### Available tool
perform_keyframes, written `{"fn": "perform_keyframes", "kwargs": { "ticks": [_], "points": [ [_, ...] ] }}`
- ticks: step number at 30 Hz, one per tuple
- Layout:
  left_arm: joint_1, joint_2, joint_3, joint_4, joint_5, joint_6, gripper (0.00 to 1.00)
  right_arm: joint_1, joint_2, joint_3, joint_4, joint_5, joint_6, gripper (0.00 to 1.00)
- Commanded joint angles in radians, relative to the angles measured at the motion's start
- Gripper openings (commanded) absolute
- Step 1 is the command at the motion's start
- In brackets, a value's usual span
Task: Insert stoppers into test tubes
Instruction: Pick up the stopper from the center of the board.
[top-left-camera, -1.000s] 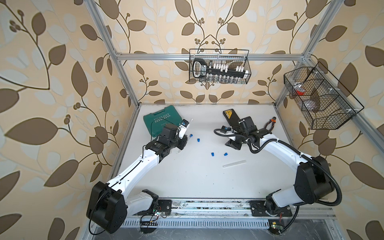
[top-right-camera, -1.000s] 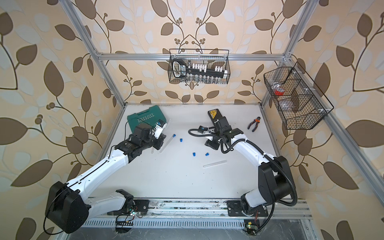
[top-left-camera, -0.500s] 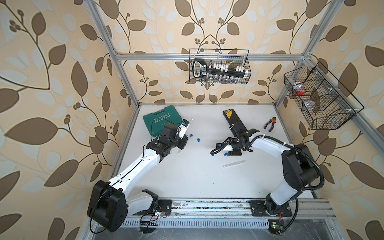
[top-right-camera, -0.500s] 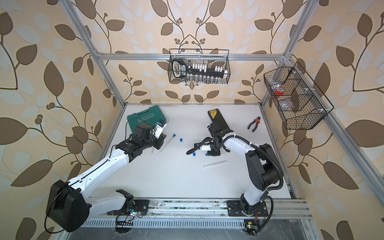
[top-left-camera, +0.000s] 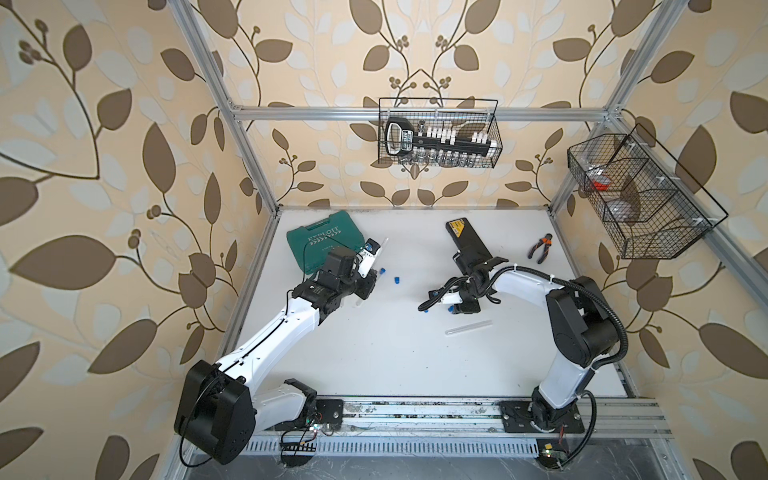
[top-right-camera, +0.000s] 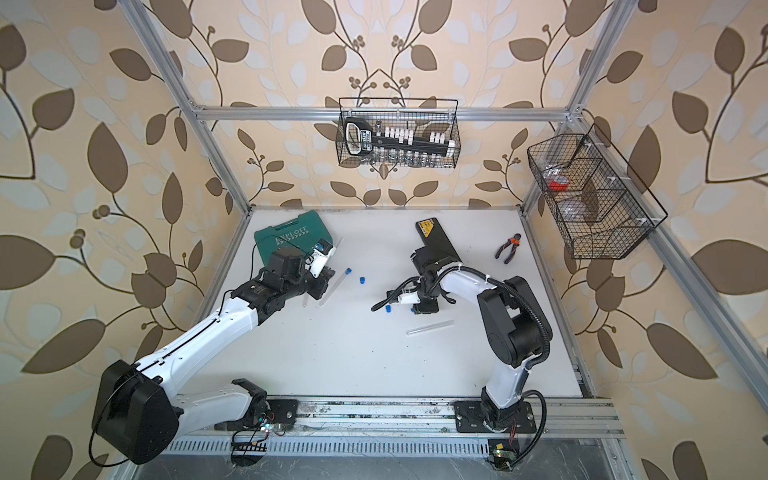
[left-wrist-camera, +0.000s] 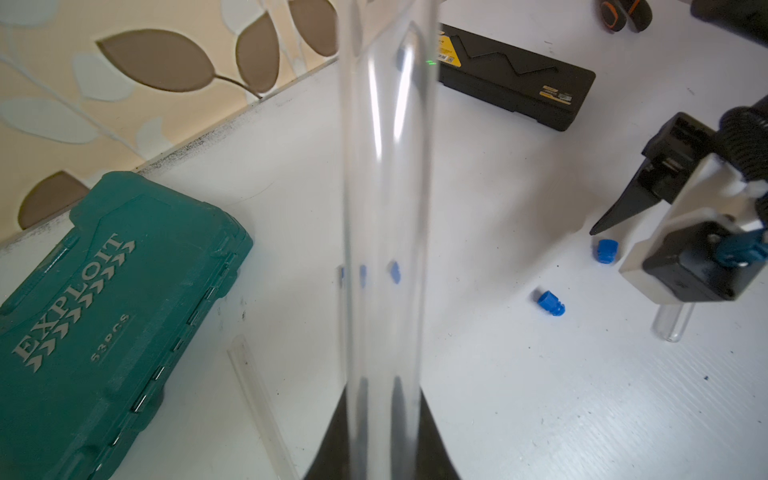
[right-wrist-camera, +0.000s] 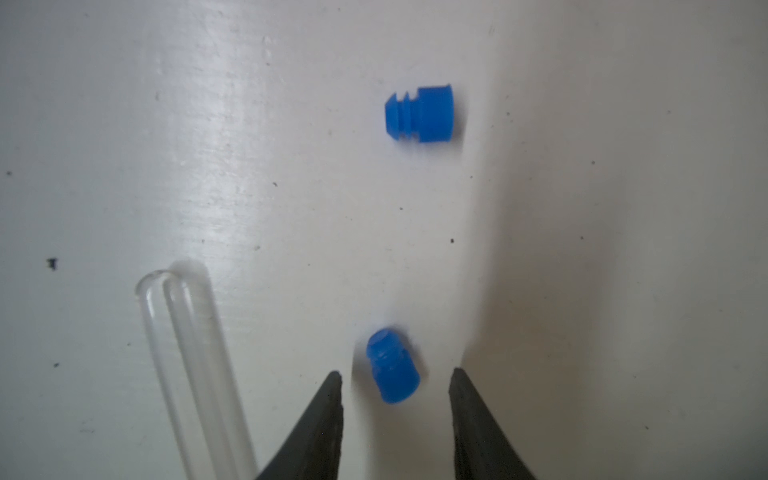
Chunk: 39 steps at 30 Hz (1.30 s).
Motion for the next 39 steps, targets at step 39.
{"fn": "perform_keyframes", "kwargs": {
  "ticks": [39],
  "points": [
    [-0.007,-0.013,-0.005,0.041,0.047,0.012,0.00,0.012,0.104,0.071,-0.058,0.024,0.039,0.21]
  ]
}}
